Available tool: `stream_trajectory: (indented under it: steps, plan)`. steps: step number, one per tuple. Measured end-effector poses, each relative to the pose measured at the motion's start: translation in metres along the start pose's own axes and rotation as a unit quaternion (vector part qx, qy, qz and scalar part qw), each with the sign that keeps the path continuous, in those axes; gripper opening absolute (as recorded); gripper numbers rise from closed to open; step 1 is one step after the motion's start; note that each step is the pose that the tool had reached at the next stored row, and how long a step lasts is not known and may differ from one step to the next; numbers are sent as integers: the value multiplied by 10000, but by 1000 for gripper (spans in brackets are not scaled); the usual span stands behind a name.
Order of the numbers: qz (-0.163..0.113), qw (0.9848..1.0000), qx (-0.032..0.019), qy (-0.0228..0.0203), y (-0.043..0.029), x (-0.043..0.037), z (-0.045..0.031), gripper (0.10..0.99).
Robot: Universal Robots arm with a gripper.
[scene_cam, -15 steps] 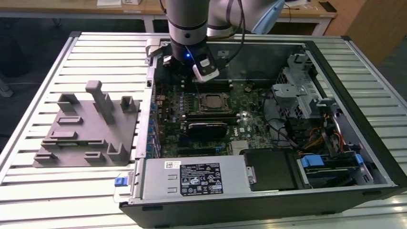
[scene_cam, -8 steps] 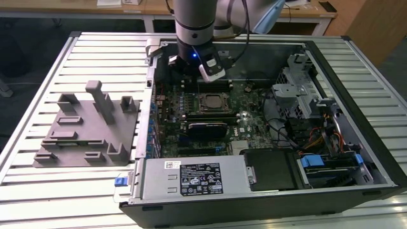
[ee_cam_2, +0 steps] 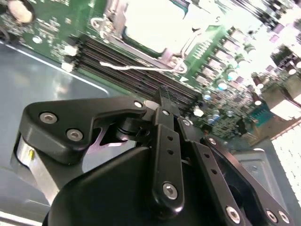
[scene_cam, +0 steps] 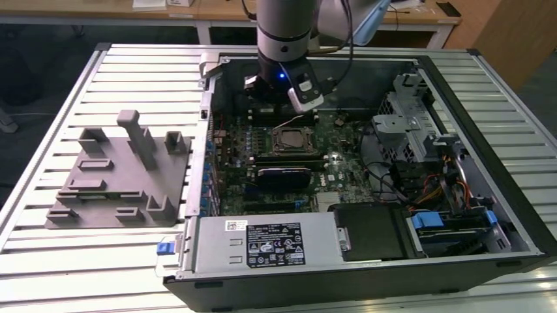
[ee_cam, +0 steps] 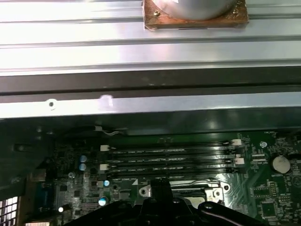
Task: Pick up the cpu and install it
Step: 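Install the first cpu locking lever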
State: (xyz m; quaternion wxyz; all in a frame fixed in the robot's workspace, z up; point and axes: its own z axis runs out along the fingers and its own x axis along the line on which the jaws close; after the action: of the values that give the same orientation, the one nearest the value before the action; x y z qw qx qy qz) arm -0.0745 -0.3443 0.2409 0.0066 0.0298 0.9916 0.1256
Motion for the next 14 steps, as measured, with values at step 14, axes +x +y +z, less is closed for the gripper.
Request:
stream_trajectory:
  steps: [14]
  plan:
    - [9,10000,30,-4,11,-200,7,106]
